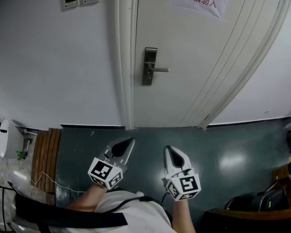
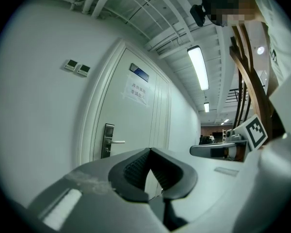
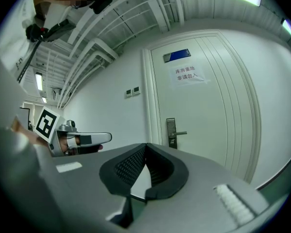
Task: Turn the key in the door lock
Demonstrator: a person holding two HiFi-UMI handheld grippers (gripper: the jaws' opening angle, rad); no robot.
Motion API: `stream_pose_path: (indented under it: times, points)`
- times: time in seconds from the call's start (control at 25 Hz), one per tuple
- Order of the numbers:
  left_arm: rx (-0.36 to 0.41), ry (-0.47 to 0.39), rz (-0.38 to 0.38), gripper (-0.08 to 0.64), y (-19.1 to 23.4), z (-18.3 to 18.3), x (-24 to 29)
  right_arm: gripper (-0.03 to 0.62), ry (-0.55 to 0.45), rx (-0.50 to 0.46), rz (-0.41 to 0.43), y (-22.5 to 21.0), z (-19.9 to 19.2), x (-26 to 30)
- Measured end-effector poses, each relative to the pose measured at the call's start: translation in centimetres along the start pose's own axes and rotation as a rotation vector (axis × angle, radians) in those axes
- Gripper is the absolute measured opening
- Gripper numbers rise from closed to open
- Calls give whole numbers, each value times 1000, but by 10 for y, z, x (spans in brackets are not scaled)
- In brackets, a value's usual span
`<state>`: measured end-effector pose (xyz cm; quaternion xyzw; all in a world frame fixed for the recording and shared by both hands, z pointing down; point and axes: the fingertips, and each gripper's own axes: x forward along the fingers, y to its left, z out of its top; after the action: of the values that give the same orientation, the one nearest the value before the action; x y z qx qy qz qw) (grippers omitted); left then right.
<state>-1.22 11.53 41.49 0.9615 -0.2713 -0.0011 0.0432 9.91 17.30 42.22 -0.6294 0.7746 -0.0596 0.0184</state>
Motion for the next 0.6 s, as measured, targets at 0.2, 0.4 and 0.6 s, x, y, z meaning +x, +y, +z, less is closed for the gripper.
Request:
stream_pose_path:
  times: [0.2, 0.4, 0.6]
  points:
    - [-2, 4, 1, 5, -16, -5, 6, 8, 9, -14, 10, -9, -5, -10]
    - [-10, -4, 14, 5, -24, -6, 10, 8, 11, -15, 25, -13, -7, -16]
    - [4, 15, 20, 6, -28, -11, 11, 8, 11, 0, 33, -18, -10, -17]
